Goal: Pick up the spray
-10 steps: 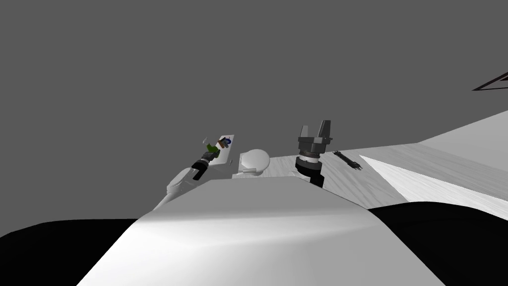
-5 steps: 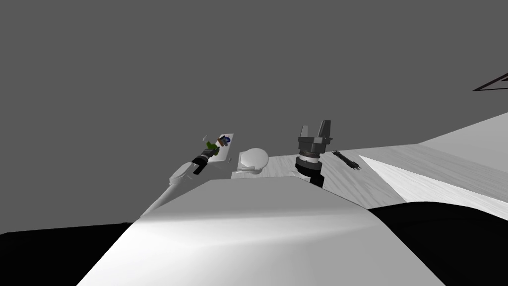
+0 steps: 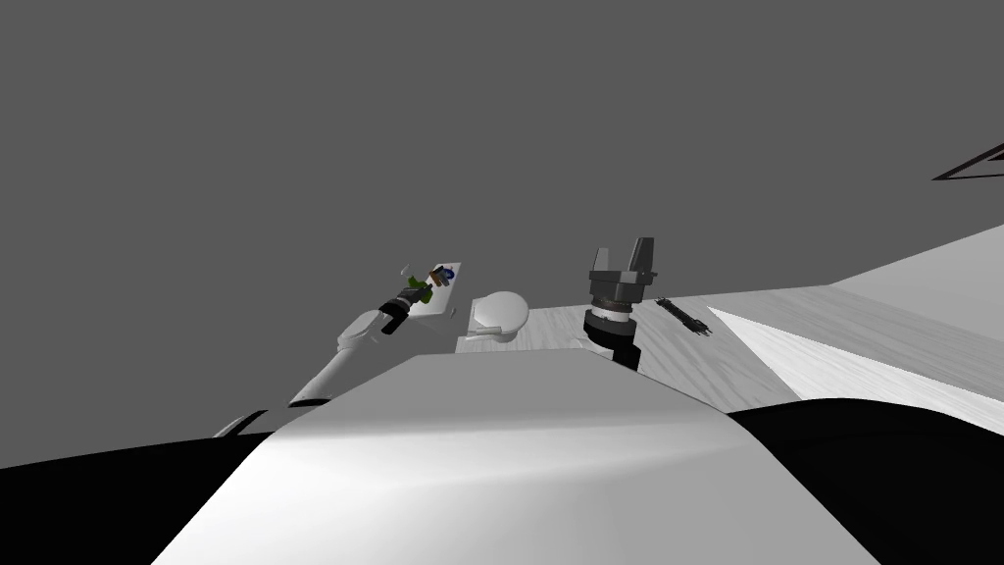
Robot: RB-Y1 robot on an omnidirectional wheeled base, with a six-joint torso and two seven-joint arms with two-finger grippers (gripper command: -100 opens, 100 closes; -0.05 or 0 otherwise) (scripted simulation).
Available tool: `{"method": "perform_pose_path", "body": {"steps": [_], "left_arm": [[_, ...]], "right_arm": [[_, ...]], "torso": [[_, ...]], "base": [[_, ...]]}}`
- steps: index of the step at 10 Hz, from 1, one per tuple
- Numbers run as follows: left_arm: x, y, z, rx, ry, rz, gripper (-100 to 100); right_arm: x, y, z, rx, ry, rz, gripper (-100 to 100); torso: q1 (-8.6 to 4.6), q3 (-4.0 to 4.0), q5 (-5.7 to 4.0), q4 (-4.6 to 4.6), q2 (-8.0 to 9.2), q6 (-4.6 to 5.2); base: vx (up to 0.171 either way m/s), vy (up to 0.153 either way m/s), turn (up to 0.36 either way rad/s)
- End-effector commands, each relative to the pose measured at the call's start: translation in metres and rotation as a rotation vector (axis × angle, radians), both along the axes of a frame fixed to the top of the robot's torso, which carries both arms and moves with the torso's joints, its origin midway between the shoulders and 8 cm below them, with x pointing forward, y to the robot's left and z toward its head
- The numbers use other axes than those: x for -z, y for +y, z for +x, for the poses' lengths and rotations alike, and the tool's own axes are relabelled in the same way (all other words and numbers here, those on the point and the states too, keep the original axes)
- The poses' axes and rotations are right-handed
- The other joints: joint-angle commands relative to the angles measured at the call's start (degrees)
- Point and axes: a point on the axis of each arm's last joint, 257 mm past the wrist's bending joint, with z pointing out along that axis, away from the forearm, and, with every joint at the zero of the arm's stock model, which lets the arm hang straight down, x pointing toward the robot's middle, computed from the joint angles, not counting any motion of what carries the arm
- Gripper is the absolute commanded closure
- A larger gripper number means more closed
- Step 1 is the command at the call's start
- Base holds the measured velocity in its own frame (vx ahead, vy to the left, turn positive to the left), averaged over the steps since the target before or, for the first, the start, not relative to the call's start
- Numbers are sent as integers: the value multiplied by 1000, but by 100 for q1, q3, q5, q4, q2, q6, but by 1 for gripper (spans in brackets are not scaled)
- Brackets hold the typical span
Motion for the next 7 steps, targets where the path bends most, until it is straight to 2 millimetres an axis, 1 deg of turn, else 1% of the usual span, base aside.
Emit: {"method": "perform_pose_path", "body": {"steps": [1, 2, 3, 5, 6, 7], "left_arm": [[3, 7, 6, -17, 3, -4, -100], [14, 17, 2, -38, 26, -6, -100], [1, 15, 15, 2, 26, 3, -100], [-8, 20, 27, -16, 14, -16, -100], [-7, 24, 29, -24, 16, -18, -100], [3, 33, 25, -44, 37, -21, -100]], "right_arm": [[0, 0, 0, 0, 0, 0, 0], [0, 0, 0, 0, 0, 0, 0], [0, 0, 0, 0, 0, 0, 0], [0, 0, 0, 0, 0, 0, 0], [0, 0, 0, 0, 0, 0, 0], [0, 0, 0, 0, 0, 0, 0]], "torso": [[0, 0, 0, 0, 0, 0], [11, -6, 3, -3, -10, -1], [21, -9, 5, -4, -15, -2], [-5, 5, -1, 2, 10, -1], [5, 2, 1, 1, 3, -1], [15, -4, 4, -2, -7, -1]], "base": [[-4, -17, -6], [7, 4, -4], [-68, -63, 58], [-60, -54, 19], [-13, -7, -11], [4, 6, -5]]}}
